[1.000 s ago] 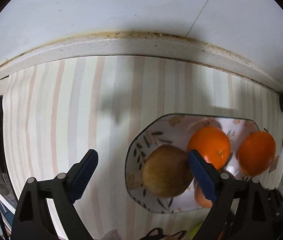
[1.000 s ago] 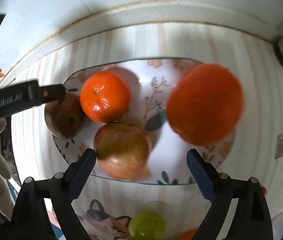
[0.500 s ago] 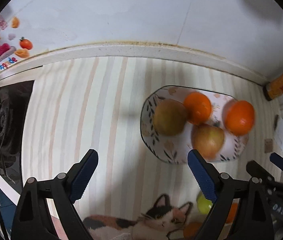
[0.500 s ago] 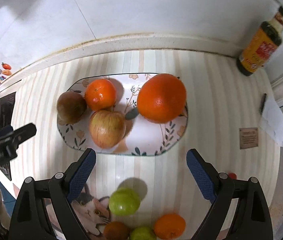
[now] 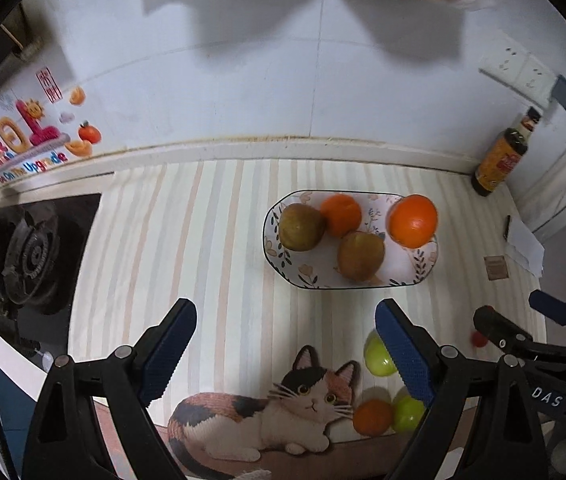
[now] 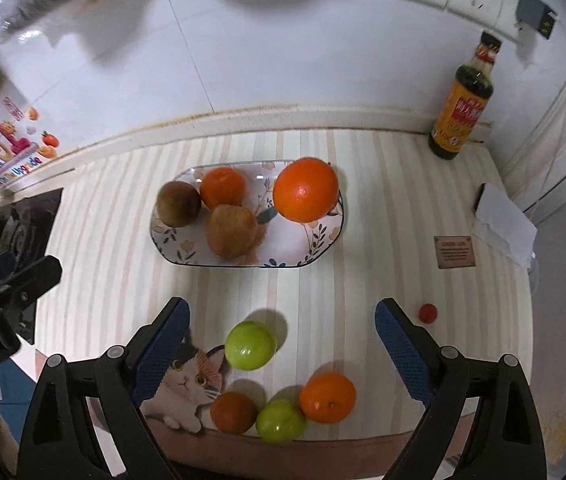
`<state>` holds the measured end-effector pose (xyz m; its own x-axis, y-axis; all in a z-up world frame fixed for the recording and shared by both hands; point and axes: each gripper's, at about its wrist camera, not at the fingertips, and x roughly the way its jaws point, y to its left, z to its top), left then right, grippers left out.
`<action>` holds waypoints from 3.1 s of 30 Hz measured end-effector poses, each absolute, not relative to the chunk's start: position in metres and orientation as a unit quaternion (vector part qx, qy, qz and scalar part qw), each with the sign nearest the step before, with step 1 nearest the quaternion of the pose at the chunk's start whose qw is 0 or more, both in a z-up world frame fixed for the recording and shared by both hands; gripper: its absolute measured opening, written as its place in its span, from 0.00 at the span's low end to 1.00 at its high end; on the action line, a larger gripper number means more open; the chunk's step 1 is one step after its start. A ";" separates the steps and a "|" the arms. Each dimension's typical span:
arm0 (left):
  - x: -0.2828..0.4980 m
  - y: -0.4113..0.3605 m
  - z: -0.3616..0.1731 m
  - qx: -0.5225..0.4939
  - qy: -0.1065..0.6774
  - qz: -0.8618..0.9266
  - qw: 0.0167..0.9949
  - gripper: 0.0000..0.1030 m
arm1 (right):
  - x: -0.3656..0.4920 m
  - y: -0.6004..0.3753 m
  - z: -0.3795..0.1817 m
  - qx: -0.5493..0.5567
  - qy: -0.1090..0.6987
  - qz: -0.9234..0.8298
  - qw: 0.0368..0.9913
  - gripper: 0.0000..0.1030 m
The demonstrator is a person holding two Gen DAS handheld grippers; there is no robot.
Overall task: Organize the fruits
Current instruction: 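Move both tools back toward the remaining fruits, then grasp a green apple with the left gripper while the right gripper grasps an orange, then set the green apple and orange on the plate and open both grippers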
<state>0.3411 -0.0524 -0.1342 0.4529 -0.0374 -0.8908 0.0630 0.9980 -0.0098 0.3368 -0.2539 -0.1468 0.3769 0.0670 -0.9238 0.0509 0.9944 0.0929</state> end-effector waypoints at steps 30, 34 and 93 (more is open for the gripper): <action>0.329 -0.083 -0.175 0.041 0.579 -0.055 0.813 0.99 | 0.297 -0.303 -0.171 0.173 0.601 0.009 0.780 0.97; 0.351 -0.112 -0.222 0.057 0.628 -0.085 0.772 0.99 | 0.296 -0.322 -0.233 0.215 0.646 0.000 0.732 0.97; 0.443 -0.052 -0.245 -0.111 0.653 -0.072 0.746 0.53 | 0.422 -0.260 -0.255 0.182 0.628 0.103 0.749 0.64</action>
